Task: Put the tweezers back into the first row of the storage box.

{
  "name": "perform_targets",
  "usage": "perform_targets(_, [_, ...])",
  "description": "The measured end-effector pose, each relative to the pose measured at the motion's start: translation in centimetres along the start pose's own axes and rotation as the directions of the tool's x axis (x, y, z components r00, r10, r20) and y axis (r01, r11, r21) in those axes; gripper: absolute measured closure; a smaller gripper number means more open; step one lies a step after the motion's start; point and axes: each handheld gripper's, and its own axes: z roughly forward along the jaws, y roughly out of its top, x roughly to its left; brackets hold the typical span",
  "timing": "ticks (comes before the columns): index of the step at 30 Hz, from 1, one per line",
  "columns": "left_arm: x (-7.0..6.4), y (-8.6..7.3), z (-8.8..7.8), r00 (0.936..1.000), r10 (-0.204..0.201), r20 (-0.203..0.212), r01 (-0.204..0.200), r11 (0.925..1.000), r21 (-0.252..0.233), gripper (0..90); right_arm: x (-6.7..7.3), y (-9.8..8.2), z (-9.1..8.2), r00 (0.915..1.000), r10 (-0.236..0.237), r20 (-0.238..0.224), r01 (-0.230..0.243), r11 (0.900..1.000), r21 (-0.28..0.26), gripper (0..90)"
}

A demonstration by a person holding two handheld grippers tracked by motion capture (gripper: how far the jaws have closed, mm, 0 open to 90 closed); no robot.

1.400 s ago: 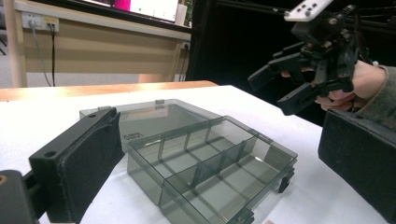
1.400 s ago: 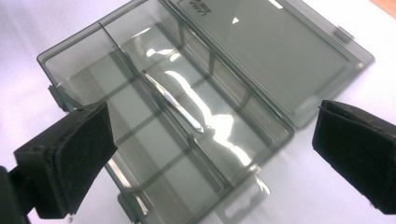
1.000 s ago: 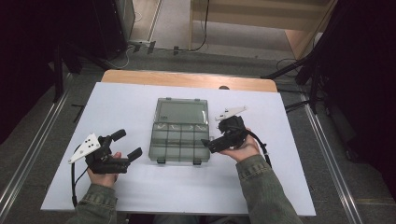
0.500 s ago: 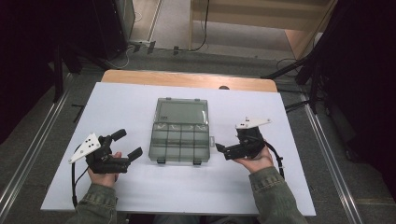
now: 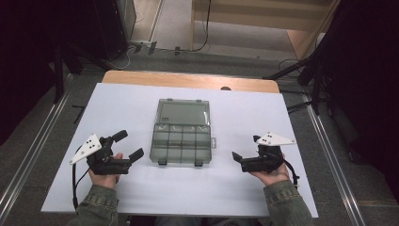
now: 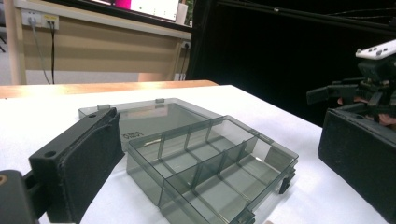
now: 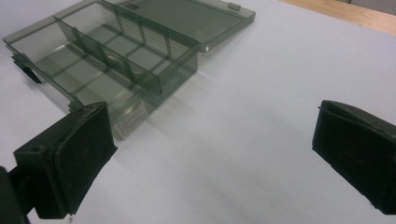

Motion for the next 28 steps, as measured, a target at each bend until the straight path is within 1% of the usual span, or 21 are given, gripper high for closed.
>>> perform_targets(1, [0.0,0.0,0.0,1.0,0.0,-0.001,0.0,1.0,-0.001,0.0,-0.2,-0.6,-0.2,1.0,0.003,0.003,-0.003,1.0,-0.015,0.0])
perform_targets(2, [0.0,0.0,0.0,1.0,0.0,-0.001,0.0,1.0,0.001,0.0,-0.2,-0.6,-0.2,1.0,0.003,0.003,-0.003,1.0,-0.015,0.0])
perform_targets(3, [0.0,0.0,0.0,1.0,-0.001,-0.002,0.001,1.0,0.0,0.0,-0.4,-1.2,-0.4,0.9999,0.013,0.011,-0.012,1.0,-0.027,0.0])
perform_targets(4, [0.0,0.0,0.0,1.0,-0.001,-0.002,0.001,1.0,0.0,0.0,-0.5,-1.3,-0.5,0.9998,0.016,0.013,-0.016,1.0,-0.019,0.0])
perform_targets(5, [0.0,0.0,0.1,1.0,-0.001,-0.002,0.001,1.0,0.002,0.0,-0.6,-1.6,-0.6,0.9998,0.017,0.013,-0.016,0.999,-0.031,0.0])
perform_targets(6, [0.0,0.0,0.1,1.0,-0.001,-0.002,0.001,1.0,0.002,0.0,-0.6,-1.6,-0.6,0.9998,0.017,0.013,-0.016,0.999,-0.031,0.0])
perform_targets(8, [0.0,0.0,0.1,1.0,0.0,-0.002,0.0,1.0,0.004,0.0,-0.9,-2.4,-1.0,0.9994,0.034,0.007,-0.034,0.997,-0.071,0.0])
perform_targets(9, [0.0,0.0,0.0,1.0,0.001,-0.003,-0.001,1.0,0.004,0.0,-0.9,-2.6,-1.1,0.9992,0.038,0.004,-0.038,0.996,-0.078,0.0])
perform_targets(11, [0.0,0.0,0.0,1.0,0.0,-0.003,0.0,1.0,0.005,0.0,-1.0,-3.2,-1.5,0.9994,0.033,-0.005,-0.033,0.991,-0.128,0.0])
perform_targets(12, [0.0,0.0,0.0,1.0,0.0,-0.003,0.0,1.0,0.005,0.0,-1.0,-3.2,-1.5,0.9994,0.033,-0.005,-0.033,0.991,-0.128,0.0])
perform_targets(13, [0.0,-0.1,0.1,1.0,0.0,-0.003,0.0,1.0,0.004,0.0,-1.0,-3.8,-1.9,0.9997,0.023,-0.004,-0.023,0.987,-0.162,0.0])
perform_targets(14, [0.0,-0.1,0.1,1.0,0.0,-0.003,0.0,1.0,0.004,0.0,-1.0,-4.1,-2.1,0.9998,0.017,-0.003,-0.017,0.983,-0.182,0.0])
perform_targets(15, [0.0,-0.1,0.1,1.0,-0.001,-0.003,0.001,1.0,0.005,0.0,-1.0,-4.1,-2.1,0.9998,0.017,-0.003,-0.017,0.983,-0.182,0.0])
perform_targets(16, [0.0,-0.1,0.1,1.0,-0.002,-0.002,0.002,1.0,0.005,0.0,-1.1,-4.8,-2.5,0.9998,0.018,0.004,-0.016,0.969,-0.245,0.0])
perform_targets(17, [0.0,0.0,0.1,1.0,-0.001,-0.002,0.001,1.0,0.005,0.0,-1.1,-5.1,-2.7,0.9997,0.024,0.006,-0.022,0.965,-0.26,0.0])
perform_targets(18, [0.0,0.0,0.1,1.0,-0.001,-0.002,0.001,1.0,0.005,0.0,-1.1,-5.1,-2.7,0.9997,0.024,0.006,-0.022,0.965,-0.26,0.0])
perform_targets(20, [0.0,0.0,0.1,1.0,-0.003,0.0,0.003,1.0,0.003,0.0,-1.3,-5.8,-3.1,0.9993,0.025,0.028,-0.015,0.951,-0.308,0.0])
perform_targets(21, [0.0,-0.1,0.1,1.0,-0.006,0.001,0.006,1.0,0.002,0.0,-1.6,-6.4,-3.4,0.998,0.036,0.052,-0.017,0.944,-0.329,0.0])
perform_targets(23, [0.0,-0.1,0.1,1.0,-0.007,0.001,0.007,1.0,0.003,0.0,-1.7,-6.7,-3.5,0.9973,0.045,0.058,-0.023,0.942,-0.335,0.0])
perform_targets(25, [0.0,0.0,0.0,1.0,-0.003,0.005,0.003,1.0,-0.002,0.0,-2.0,-7.3,-3.5,0.9946,0.08,0.066,-0.053,0.937,-0.344,0.0])
perform_targets(28, [0.0,0.0,0.0,1.0,-0.005,0.006,0.005,1.0,-0.002,0.0,-2.1,-7.3,-3.5,0.9926,0.093,0.078,-0.062,0.939,-0.338,0.0])
